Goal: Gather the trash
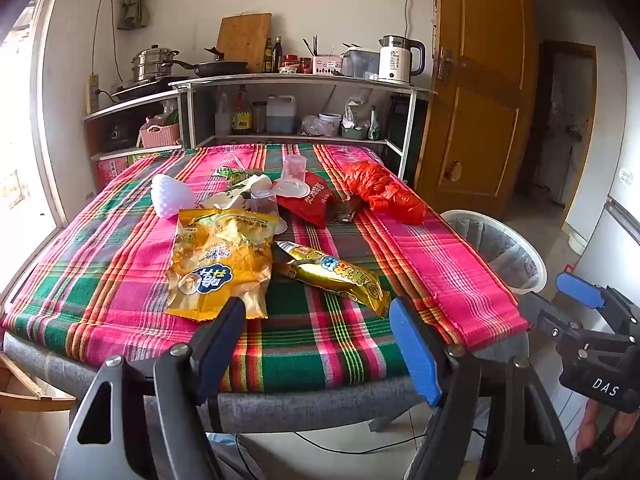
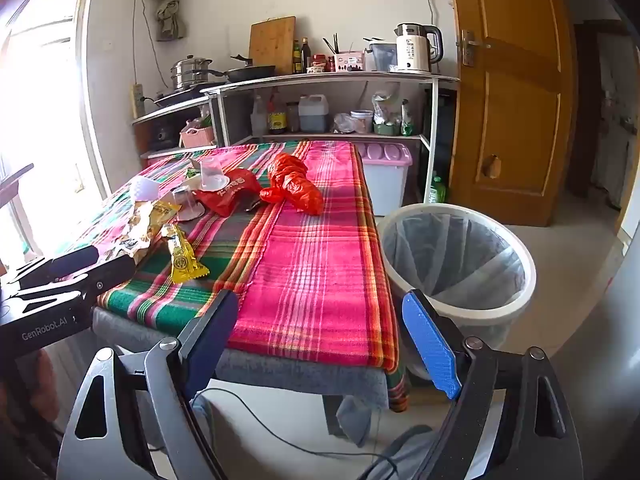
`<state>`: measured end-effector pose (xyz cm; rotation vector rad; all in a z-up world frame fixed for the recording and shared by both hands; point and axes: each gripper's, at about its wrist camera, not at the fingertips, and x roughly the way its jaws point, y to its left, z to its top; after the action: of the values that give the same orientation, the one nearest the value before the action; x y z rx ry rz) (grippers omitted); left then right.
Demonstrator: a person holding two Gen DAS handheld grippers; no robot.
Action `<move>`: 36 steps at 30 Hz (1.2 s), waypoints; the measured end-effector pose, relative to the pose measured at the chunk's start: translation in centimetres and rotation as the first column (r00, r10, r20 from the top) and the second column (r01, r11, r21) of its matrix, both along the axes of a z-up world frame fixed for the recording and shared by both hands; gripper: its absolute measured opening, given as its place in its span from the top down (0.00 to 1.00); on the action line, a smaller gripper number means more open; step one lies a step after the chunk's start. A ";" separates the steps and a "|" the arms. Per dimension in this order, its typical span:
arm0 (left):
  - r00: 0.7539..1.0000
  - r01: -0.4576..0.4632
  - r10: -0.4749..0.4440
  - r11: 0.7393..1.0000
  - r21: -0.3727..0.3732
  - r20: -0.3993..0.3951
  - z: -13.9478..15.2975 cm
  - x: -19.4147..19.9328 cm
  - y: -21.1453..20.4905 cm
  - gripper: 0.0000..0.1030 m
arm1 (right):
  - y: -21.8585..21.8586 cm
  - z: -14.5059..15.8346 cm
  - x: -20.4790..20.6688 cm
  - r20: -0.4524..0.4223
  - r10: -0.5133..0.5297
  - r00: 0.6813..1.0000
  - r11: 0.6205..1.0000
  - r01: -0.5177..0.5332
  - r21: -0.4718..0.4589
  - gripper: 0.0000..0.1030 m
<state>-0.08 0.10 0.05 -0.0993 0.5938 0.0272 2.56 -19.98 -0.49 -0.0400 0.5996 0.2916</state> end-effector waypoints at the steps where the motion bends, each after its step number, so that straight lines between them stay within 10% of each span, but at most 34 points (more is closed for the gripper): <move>1: 1.000 -0.002 0.002 1.000 -0.001 0.001 0.0 0.0 0.1 0.26 | 0.0 0.0 0.0 0.001 -0.002 1.000 1.000 0.002 0.001 0.18; 36: 0.997 0.077 -0.077 0.997 0.018 0.010 0.3 -1.5 -2.1 0.26 | -0.9 0.4 -1.3 0.019 -0.039 0.999 0.999 0.038 0.011 0.18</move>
<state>-1.57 -1.96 0.30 -0.0594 0.5863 -0.0428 1.24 -20.91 -0.08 -0.0211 0.5789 0.2567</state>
